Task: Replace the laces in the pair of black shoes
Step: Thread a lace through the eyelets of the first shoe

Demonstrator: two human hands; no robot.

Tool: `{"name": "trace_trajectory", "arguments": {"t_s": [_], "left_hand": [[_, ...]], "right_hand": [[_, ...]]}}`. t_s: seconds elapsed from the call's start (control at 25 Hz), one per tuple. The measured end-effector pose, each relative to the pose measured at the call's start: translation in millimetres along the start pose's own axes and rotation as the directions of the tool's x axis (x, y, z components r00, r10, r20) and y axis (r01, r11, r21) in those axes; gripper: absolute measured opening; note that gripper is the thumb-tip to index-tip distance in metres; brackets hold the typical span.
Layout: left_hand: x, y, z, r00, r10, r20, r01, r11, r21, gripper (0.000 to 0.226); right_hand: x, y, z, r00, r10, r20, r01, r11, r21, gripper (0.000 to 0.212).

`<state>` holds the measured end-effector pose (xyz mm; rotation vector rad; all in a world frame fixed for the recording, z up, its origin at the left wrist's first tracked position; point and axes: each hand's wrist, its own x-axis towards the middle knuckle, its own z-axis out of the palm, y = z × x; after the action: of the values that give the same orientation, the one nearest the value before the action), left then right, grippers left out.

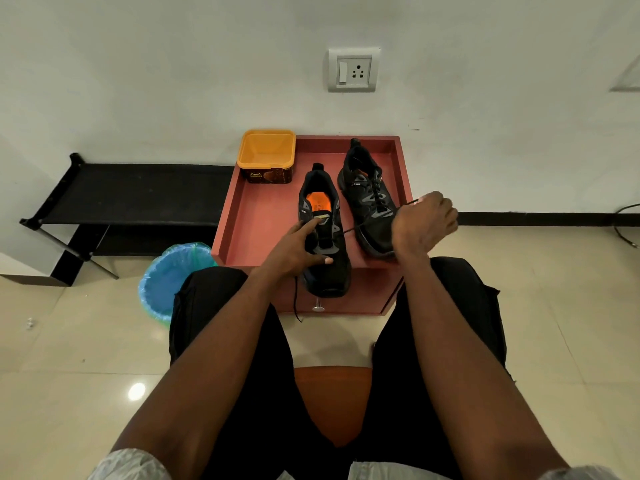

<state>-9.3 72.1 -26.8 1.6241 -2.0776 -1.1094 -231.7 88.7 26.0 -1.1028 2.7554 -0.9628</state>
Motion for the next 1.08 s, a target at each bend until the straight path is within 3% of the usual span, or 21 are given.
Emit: {"name": "trace_trajectory", "arguments": {"t_s": [0.08,0.16,0.24,0.28,0.32,0.4,0.48,0.56,0.6,0.68,0.8,0.88,0.96,1.08], "left_hand": [[-1,-1,-2,1.0,0.004,0.016,-0.004,1.0,-0.005,0.102],[-3,-1,-2,1.0,0.008,0.028,-0.008,1.0,0.003,0.106],[-4,1,-2,0.999,0.01,0.033,-0.01,1.0,0.009,0.109],[-5,2,-2,0.999,0.006,0.035,-0.006,1.0,0.01,0.11],[-5,1,-2,0.999,-0.002,0.038,0.001,1.0,0.009,0.111],[-6,1,-3,0.999,-0.01,0.043,0.01,1.0,0.011,0.111],[-6,2,-3,0.999,-0.005,0.049,0.005,1.0,0.005,0.111],[-6,3,-2,0.998,-0.011,0.054,0.011,1.0,0.005,0.112],[-6,3,-2,0.998,-0.013,0.053,0.013,1.0,0.007,0.113],[-7,2,-5,1.0,-0.01,0.024,0.01,0.999,-0.031,0.117],[-11,3,-13,0.998,-0.056,-0.007,0.055,0.989,-0.134,0.11],[-14,2,-14,0.996,-0.081,0.021,0.083,0.989,-0.123,0.104],[-14,-2,-10,0.996,-0.069,0.052,0.073,0.993,-0.093,0.107],[-14,-8,-4,0.995,-0.086,0.05,0.09,0.992,-0.083,0.117]], "right_hand": [[-7,-4,6,0.981,-0.182,0.064,0.183,0.983,-0.012,0.04],[-27,-10,22,0.828,-0.48,0.289,0.477,0.875,0.085,0.039],[-43,-11,35,0.647,-0.595,0.476,0.626,0.771,0.113,0.028],[-45,-10,38,0.614,-0.592,0.522,0.658,0.749,0.077,0.022],[-45,-10,40,0.623,-0.566,0.539,0.653,0.756,0.04,0.017],[-41,-9,37,0.728,-0.495,0.474,0.577,0.816,-0.036,0.015],[-32,-7,27,0.875,-0.376,0.303,0.435,0.887,-0.155,0.021],[-25,-4,15,0.95,-0.262,0.169,0.296,0.928,-0.225,0.029],[-24,-3,13,0.958,-0.251,0.138,0.278,0.932,-0.234,0.032],[-26,-4,17,0.918,-0.344,0.2,0.38,0.906,-0.186,0.037],[-36,-8,37,0.722,-0.547,0.424,0.581,0.812,0.058,0.022],[-42,-10,45,0.645,-0.57,0.509,0.622,0.778,0.083,0.01],[-46,-11,46,0.652,-0.521,0.552,0.583,0.809,0.076,0.012],[-43,-12,41,0.789,-0.46,0.406,0.502,0.865,0.004,0.017]]}}
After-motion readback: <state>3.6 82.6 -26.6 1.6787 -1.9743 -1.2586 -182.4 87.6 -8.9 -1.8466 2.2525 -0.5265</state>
